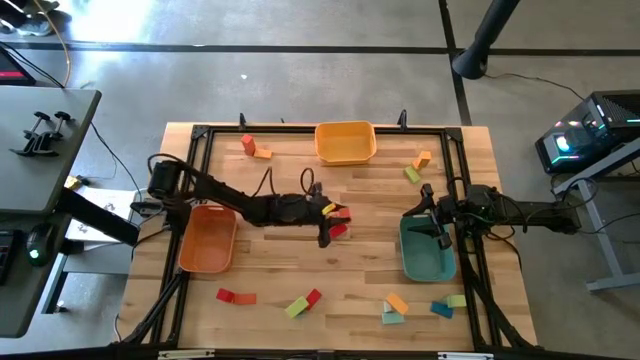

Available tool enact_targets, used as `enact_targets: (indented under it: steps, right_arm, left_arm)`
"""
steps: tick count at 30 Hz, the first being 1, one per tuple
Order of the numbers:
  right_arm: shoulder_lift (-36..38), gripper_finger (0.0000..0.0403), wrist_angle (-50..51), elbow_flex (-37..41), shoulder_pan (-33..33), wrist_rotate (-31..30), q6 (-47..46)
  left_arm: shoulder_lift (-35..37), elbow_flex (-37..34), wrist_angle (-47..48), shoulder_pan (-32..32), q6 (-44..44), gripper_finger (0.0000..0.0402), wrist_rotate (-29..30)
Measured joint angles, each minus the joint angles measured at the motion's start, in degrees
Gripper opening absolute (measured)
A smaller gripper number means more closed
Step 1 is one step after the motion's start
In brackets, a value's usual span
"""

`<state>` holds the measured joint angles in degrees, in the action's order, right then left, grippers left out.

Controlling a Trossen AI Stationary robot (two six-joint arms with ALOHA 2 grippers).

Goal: Sort blocks by size
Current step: Put the orange large block into the yellow bin

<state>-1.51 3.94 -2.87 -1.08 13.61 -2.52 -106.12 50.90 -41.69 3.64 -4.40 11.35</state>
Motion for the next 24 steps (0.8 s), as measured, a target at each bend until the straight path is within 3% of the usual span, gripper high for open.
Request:
enact_targets:
  steps: [6,9,12,18,24]
  right_arm:
    - [-0.03,0.0184,-0.02,0.02,-0.01,0.02,0.01]
    - [-0.03,0.0184,-0.03,0.01,-0.02,0.02,0.01]
    - [-0.03,0.0184,0.00,0.02,-0.02,0.00,-0.01]
    - [-0.38,0.0184,0.09,0.00,-0.02,-0.04,0.01]
    - [-0.82,0.0184,0.01,0.00,0.00,-0.07,0.01]
  left_arm:
    - [1.50,6.65,5.28,-3.54,3.25,0.0097,-3.50]
    - [0.40,17.72,29.07,-9.86,0.60,0.0097,-4.33]
    - [-2.63,30.19,51.65,-15.90,4.75,0.0097,-4.14]
    - [-10.10,53.22,77.09,-24.21,12.12,0.0097,-3.72]
    - [-23.29,75.01,98.39,-29.68,17.18,0.0097,-4.33]
